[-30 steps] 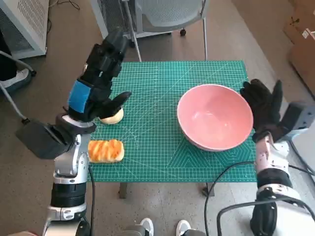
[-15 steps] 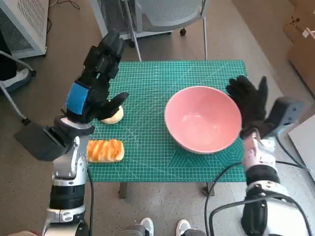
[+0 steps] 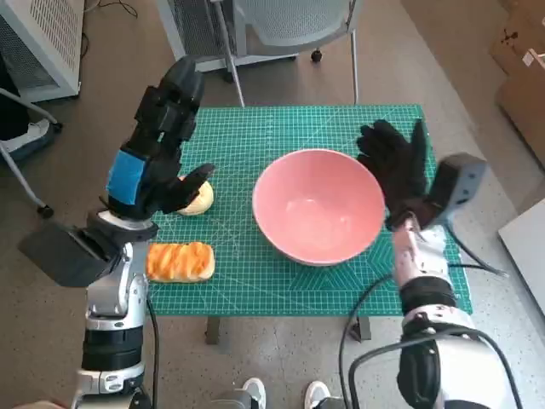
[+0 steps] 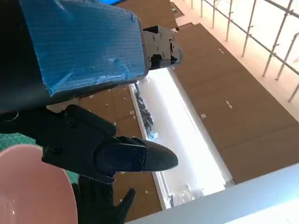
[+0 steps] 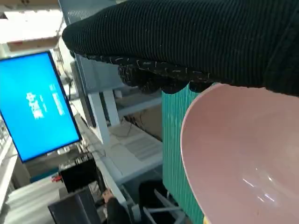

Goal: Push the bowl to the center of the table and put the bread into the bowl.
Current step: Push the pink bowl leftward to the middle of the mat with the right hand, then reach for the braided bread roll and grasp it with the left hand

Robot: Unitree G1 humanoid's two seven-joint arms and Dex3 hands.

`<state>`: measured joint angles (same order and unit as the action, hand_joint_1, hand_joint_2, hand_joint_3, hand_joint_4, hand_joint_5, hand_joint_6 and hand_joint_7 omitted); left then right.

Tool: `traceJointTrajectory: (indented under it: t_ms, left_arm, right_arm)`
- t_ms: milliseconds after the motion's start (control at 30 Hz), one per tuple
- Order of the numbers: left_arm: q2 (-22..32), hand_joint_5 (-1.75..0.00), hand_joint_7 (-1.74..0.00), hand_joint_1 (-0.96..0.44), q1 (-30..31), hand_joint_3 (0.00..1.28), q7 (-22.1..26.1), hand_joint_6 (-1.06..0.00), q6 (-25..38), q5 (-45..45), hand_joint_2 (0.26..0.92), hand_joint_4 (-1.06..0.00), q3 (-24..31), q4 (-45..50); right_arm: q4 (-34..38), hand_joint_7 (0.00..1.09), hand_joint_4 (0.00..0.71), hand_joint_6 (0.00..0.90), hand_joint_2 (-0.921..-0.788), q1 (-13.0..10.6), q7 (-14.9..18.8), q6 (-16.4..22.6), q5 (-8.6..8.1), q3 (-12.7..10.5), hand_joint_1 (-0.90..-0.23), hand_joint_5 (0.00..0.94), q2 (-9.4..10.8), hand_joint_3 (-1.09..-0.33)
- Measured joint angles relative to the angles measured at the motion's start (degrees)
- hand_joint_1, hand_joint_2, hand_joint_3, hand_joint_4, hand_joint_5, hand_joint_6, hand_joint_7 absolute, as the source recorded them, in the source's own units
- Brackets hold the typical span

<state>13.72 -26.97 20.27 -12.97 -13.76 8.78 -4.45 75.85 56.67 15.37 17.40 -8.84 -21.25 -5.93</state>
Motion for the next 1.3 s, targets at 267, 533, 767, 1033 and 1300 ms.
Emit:
traceJointTrajectory:
  t_ms: [267, 533, 767, 1033, 1300]
  left_arm:
    - [0.5, 0.0, -0.33, -0.59, 0.8, 0.29, -1.1, 0.0, 0.3, 0.6, 0.921, 0.0, 0.1, 1.3]
    - [1.1, 0.0, -0.32, -0.61, 1.8, 0.29, -1.8, 0.0, 0.6, 1.2, 0.921, 0.0, 0.3, 2.1]
    - [1.3, 0.0, -0.32, -0.61, 2.6, 0.28, -1.9, 0.0, 1.2, 1.2, 0.921, 0.0, 0.6, 3.0]
    - [1.5, 0.0, -0.33, -0.61, 2.8, 0.28, -2.3, 0.0, 1.3, 1.2, 0.921, 0.0, 1.0, 3.2]
    - [1.5, 0.0, -0.33, -0.6, 2.8, 0.28, -3.0, 0.0, 1.4, 1.7, 0.921, 0.0, 0.9, 3.5]
  right_arm:
    - [0.0, 0.02, 0.302, 0.391, -0.921, 1.2, -0.2, -0.4, 0.31, 1.5, -0.524, 0.01, 1.1, -0.838]
    - [0.0, 0.02, 0.301, 0.392, -0.921, 1.4, 0.4, -0.4, 0.36, 2.5, -0.515, 0.007, 1.2, -0.842]
    - [-0.7, 0.01, 0.303, 0.388, -0.921, 2.0, 2.3, 0.4, 0.17, 2.6, -0.529, 0.006, 0.1, -0.858]
    - [-4.0, 0.02, 0.306, 0.394, -0.921, 3.8, 7.8, 7.0, -1.41, 1.7, -0.595, 0.005, -2.0, -0.812]
    - [-8.3, 0.02, 0.301, 0.405, -0.921, 4.2, 19.9, 15.8, -7.35, -1.1, -0.629, 0.002, -3.5, -0.734]
